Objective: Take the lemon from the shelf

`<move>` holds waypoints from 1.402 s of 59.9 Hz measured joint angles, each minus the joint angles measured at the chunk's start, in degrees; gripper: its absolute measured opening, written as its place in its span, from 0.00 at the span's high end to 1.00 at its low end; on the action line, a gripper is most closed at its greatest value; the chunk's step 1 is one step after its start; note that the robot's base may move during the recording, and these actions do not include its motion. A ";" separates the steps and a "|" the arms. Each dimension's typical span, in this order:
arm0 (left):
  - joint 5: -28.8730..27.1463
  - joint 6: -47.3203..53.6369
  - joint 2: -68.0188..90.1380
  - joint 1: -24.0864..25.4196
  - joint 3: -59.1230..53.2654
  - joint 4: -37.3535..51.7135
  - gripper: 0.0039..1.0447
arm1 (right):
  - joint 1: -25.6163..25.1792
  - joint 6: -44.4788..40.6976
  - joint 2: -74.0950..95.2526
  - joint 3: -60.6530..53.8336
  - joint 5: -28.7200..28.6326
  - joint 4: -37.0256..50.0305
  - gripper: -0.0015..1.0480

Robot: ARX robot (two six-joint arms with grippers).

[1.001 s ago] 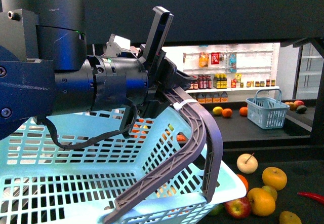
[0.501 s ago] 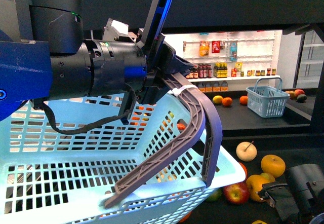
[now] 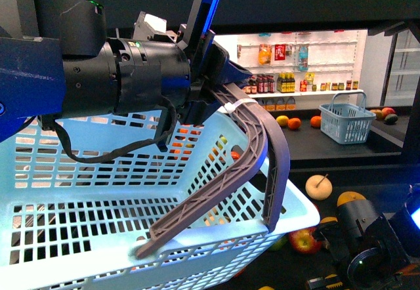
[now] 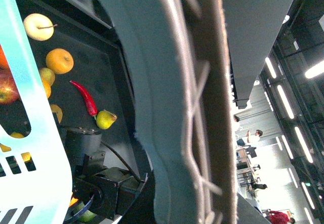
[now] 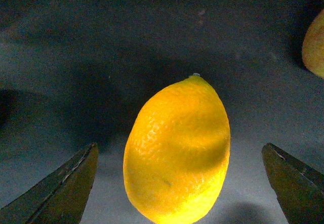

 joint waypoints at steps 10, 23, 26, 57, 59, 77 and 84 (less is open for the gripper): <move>-0.09 0.02 0.00 0.00 0.00 0.00 0.94 | 0.35 1.05 2.56 3.76 0.61 -2.27 0.07; -0.11 0.00 0.00 0.00 0.00 0.00 0.94 | 0.39 1.92 5.31 7.15 0.85 -5.03 0.07; -0.09 0.00 0.00 0.00 0.00 0.00 0.94 | 0.31 2.27 5.88 7.80 1.20 -5.51 0.07; -0.09 0.02 0.00 0.00 0.00 0.00 0.94 | -1.66 3.30 5.49 6.95 0.13 -4.68 0.40; -0.09 0.02 0.00 0.00 0.00 0.00 0.94 | -1.97 3.28 4.70 5.70 -0.09 -3.80 0.40; -0.09 0.00 0.00 0.00 0.00 0.00 0.94 | -5.84 2.25 -19.91 -14.08 -7.32 8.44 0.40; -0.09 0.02 0.00 0.00 0.00 0.00 0.94 | -6.12 5.99 -31.43 -18.56 -12.50 8.35 0.40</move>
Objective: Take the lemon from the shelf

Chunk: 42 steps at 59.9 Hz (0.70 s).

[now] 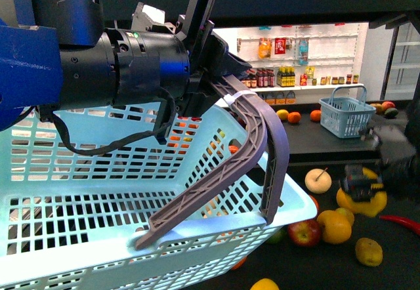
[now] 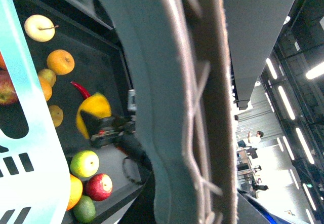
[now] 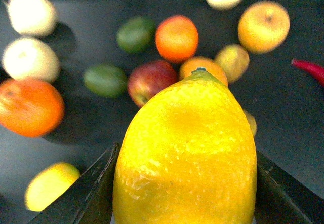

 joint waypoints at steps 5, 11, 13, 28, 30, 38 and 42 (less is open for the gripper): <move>0.00 -0.02 0.00 0.00 0.00 0.00 0.94 | 0.35 4.02 -7.69 -2.47 -3.78 -0.09 0.40; -0.04 0.00 0.00 0.00 0.00 0.00 0.94 | 1.42 7.41 -13.90 -5.09 -6.67 -0.09 0.40; -0.07 0.00 0.00 0.00 0.00 0.00 0.94 | 2.25 8.76 -16.39 -6.43 -7.93 -0.17 0.40; -0.02 -0.02 0.00 0.00 0.00 0.00 0.94 | 9.62 13.86 -22.32 -11.74 -10.78 -0.02 0.40; -0.02 0.00 0.00 0.00 0.00 0.00 0.94 | 10.62 14.29 -22.36 -11.98 -10.86 -0.02 0.40; -0.02 -0.02 0.00 0.00 0.00 0.00 0.94 | 13.22 15.37 -22.36 -12.52 -11.02 0.09 0.40; -0.07 0.00 0.00 0.00 0.00 0.00 0.94 | 14.29 15.96 -22.36 -13.05 -10.97 0.44 0.40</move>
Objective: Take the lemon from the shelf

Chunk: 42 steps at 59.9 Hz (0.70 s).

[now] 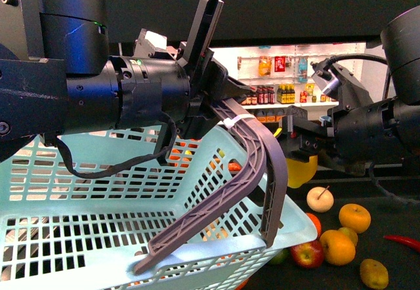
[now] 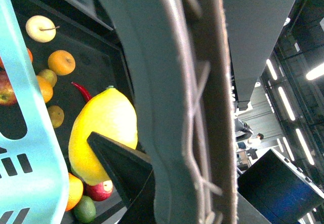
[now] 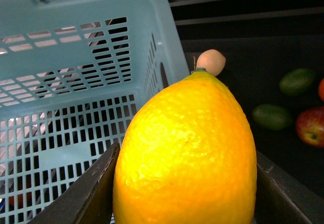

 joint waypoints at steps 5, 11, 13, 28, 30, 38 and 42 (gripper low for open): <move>0.02 0.00 0.00 0.00 0.00 0.00 0.94 | 1.84 0.55 0.50 -0.70 0.35 0.68 0.40; 0.04 -0.07 0.00 0.00 0.00 0.00 0.94 | 3.78 0.59 1.73 -1.31 0.39 1.99 0.40; 0.07 -0.04 0.00 0.00 0.00 0.00 0.94 | 4.11 0.61 1.88 -1.46 0.28 2.12 0.40; 0.04 0.00 0.00 0.00 0.00 0.00 0.94 | 5.57 0.33 2.89 -1.66 1.18 3.34 0.21; 0.04 -0.02 0.00 0.00 0.00 0.00 0.94 | 5.42 0.33 2.89 -1.66 1.44 3.54 0.18; 0.02 -0.07 0.00 0.00 0.00 -0.02 0.94 | 3.82 0.59 2.89 -1.01 1.97 4.15 0.06; 0.04 0.04 0.00 0.00 0.00 -0.07 0.94 | 2.43 0.59 2.89 -0.24 2.05 4.31 0.07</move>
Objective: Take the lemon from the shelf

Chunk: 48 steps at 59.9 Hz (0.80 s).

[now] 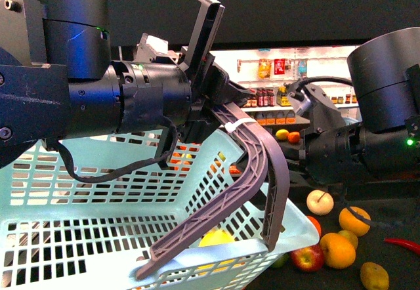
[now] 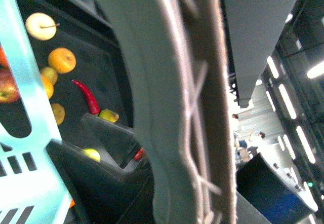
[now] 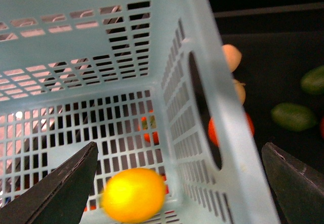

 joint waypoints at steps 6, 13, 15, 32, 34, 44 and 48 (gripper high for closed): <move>0.02 -0.13 0.02 0.00 0.00 -0.04 0.94 | -2.71 0.09 0.00 1.73 0.79 0.17 0.07; 0.00 -0.09 0.02 0.00 0.00 -0.04 0.94 | -7.80 -0.76 0.46 4.59 3.96 0.20 0.07; -0.09 -0.13 0.02 0.00 0.02 -0.04 0.94 | -9.27 -1.49 0.79 5.16 5.18 0.20 0.07; 0.09 -0.20 0.02 0.02 0.00 -0.04 0.94 | -17.59 -10.88 11.10 4.57 14.29 -1.51 0.07; 0.13 -0.20 0.02 0.02 0.00 -0.04 0.94 | -17.79 -11.47 12.83 3.87 14.36 -1.51 0.07; 0.11 -0.22 0.02 0.02 0.00 -0.04 0.94 | -16.96 -11.13 20.46 1.33 14.23 -1.31 0.07; 0.00 -0.22 0.02 0.04 0.00 -0.04 0.94 | -15.91 -9.81 23.08 1.25 14.29 -1.68 0.07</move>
